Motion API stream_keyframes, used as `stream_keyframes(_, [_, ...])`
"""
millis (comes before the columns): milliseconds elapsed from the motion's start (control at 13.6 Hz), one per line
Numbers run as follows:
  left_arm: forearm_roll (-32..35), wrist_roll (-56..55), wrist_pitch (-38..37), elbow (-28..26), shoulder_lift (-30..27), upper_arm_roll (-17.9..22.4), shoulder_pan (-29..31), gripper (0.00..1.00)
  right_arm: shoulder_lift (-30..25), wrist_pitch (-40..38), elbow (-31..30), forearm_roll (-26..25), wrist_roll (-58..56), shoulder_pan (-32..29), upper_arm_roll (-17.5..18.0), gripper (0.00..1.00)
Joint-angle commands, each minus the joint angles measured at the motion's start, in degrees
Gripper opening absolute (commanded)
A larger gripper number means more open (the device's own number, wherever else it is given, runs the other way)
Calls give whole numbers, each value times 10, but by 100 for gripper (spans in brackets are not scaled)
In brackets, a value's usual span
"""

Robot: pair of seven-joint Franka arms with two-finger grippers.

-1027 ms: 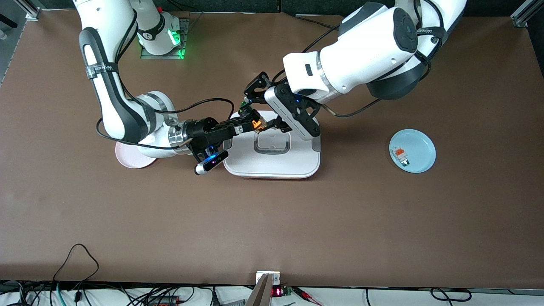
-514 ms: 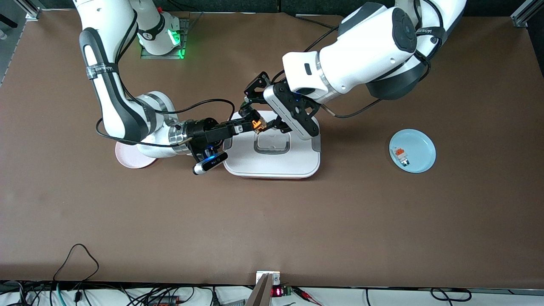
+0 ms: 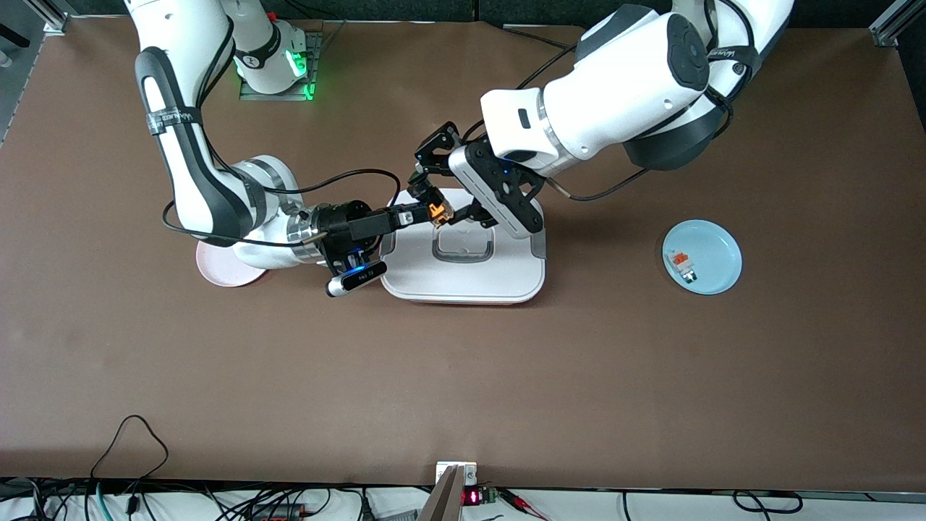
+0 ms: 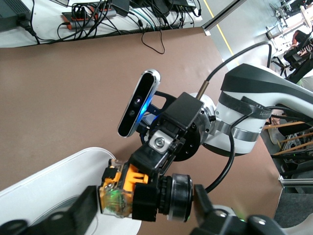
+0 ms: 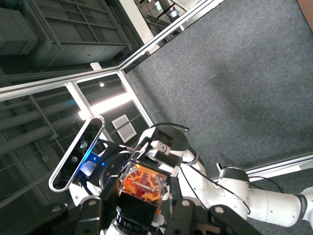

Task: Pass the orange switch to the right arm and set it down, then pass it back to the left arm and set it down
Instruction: 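Grasp the switch with the right gripper from the left gripper, then open the left gripper and withdraw while the right gripper pulls the switch away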

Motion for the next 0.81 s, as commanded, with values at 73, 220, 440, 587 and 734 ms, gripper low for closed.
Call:
stream_keyframes(73, [-1, -10, -5, 4, -2, 2, 1, 100, 0, -1, 1, 13, -18, 5, -4, 21])
stream_keyframes(220, [-1, -11, -4, 4, -2, 2, 2, 100, -3, 2, 2, 8, -19, 2, -5, 21])
stream_keyframes(440, [-2, -13, -9, 4, -6, 2, 3, 100, -10, 2, 9, -56, -19, -25, -7, 19])
stream_keyframes(587, [-2, -14, -14, 3, -8, 2, 9, 100, -18, 2, 19, -123, -15, -54, -7, 19])
stream_keyframes(734, [-2, -15, -68, 3, -21, 2, 22, 100, -28, -1, 19, -169, -14, -78, -7, 19])
